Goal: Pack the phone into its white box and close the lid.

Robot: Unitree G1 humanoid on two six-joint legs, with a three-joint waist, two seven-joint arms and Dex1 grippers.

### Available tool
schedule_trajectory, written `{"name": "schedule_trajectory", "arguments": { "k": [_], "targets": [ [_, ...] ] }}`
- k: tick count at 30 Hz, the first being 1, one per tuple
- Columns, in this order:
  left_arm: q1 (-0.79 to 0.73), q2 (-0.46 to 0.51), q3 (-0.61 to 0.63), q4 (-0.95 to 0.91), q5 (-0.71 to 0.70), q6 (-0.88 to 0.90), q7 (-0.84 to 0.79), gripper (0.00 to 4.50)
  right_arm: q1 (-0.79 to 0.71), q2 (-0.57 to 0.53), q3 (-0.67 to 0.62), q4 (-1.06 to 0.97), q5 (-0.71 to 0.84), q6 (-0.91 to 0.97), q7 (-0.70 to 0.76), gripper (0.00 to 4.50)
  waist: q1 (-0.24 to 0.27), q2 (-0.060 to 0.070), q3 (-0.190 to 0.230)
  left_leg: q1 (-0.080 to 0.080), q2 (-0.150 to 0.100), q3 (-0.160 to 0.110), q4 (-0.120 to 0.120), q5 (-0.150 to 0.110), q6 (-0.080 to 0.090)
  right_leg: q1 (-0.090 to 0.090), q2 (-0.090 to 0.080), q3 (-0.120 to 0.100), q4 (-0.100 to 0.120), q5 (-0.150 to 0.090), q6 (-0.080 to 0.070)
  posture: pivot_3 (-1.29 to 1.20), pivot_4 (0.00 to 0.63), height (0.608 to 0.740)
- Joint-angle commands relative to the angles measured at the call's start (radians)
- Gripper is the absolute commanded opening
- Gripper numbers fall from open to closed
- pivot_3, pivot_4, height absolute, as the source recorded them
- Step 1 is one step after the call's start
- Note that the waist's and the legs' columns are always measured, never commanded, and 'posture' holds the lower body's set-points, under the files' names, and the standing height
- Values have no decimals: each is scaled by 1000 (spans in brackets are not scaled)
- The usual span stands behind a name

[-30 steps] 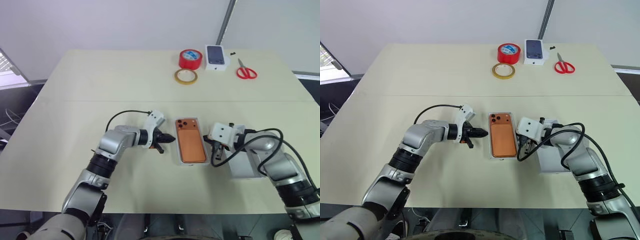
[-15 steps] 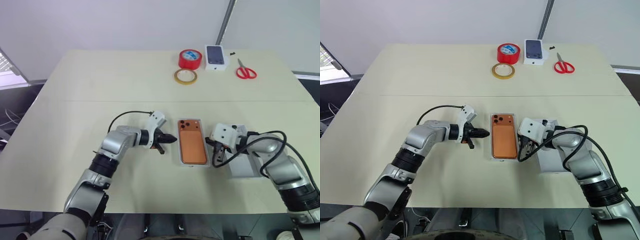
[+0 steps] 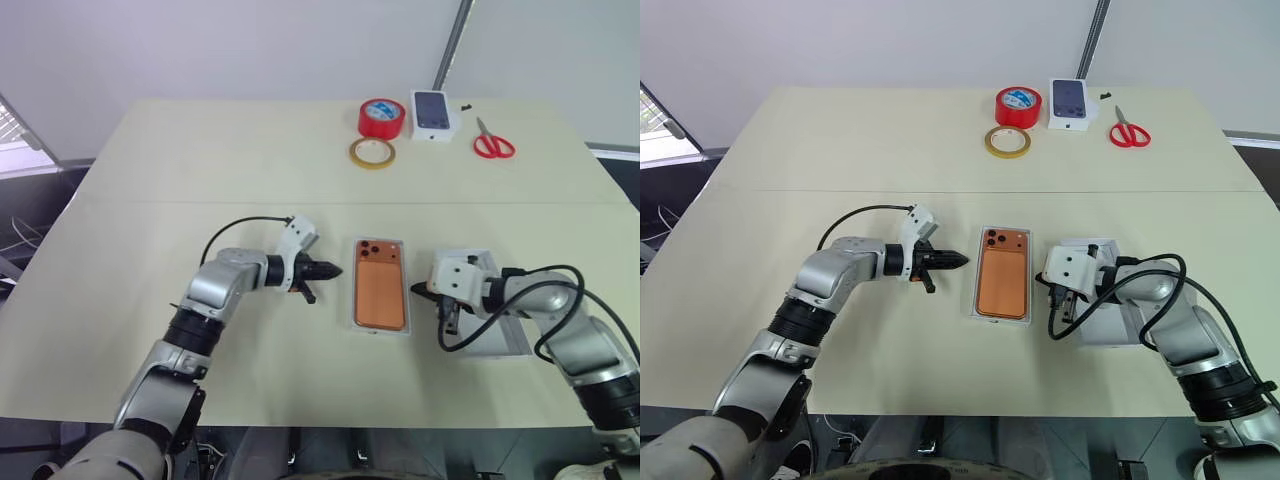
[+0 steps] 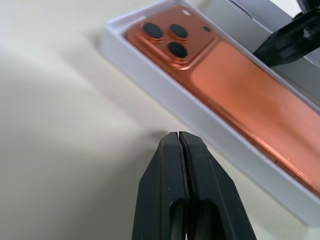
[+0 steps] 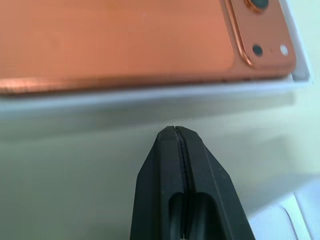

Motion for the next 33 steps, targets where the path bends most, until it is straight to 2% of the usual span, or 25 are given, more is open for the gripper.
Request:
{"name": "schedule_trajectory", "arguments": {
  "k": [1,7,9,11,13,16,19,22,26,30,33],
  "targets": [
    [17,12,65,-71,-38,-34,6,71,26,-31,-59,7,31,-24,1,0,1,0,0,0,0,0,0,0,0,0,0,0,0,0,0,0,150,740],
    [64,43,131,-143,-75,-45,7,71,50,-28,-129,-20,98,-36,-7,0,-1,0,0,0,0,0,0,0,0,0,0,0,0,0,0,0,150,740],
    [79,62,144,-166,-93,-55,-10,71,36,-6,-165,-43,172,52,-9,0,-3,0,0,0,0,0,0,0,0,0,0,0,0,0,0,0,150,740],
    [103,93,149,-185,-93,-99,-39,580,14,22,-213,-79,271,176,-21,551,-5,0,0,0,0,0,0,-1,1,0,0,0,1,0,0,0,150,740],
    [133,132,151,-210,-97,-136,-76,1377,15,19,-244,-96,286,199,-41,1355,-6,0,0,0,1,0,0,-1,1,0,0,0,1,0,0,0,150,740],
    [173,189,173,-238,-130,-174,-146,2912,15,6,-295,-115,309,285,-84,2944,-2,0,0,0,1,0,0,-2,4,0,0,0,0,0,0,0,150,740],
    [219,251,184,-250,-124,-262,-215,4424,31,31,-324,-188,288,455,-222,4475,-1,1,0,0,1,0,0,-3,4,0,-1,0,0,0,0,0,150,740],
    [252,261,216,-247,-130,-395,-258,4424,98,57,-340,-340,281,619,-331,4475,1,1,0,0,1,0,-1,-3,5,-1,-1,0,-1,0,0,0,150,740],
    [259,251,240,-187,-113,-546,-279,4424,257,87,-354,-594,344,801,-374,4475,4,1,0,-1,1,0,-1,-4,6,-1,-2,0,-1,0,0,0,150,740],
    [267,242,242,-145,-103,-659,-295,4424,388,104,-361,-719,321,860,-440,4475,-2,1,0,-1,1,0,-1,-4,7,-1,-2,0,-1,0,0,0,150,740],
    [281,238,240,-137,-127,-693,-330,4424,376,138,-389,-756,334,954,-496,4475,-7,1,-1,0,1,1,-1,-4,7,-1,-2,0,-1,0,0,0,150,740]
  ]
}}
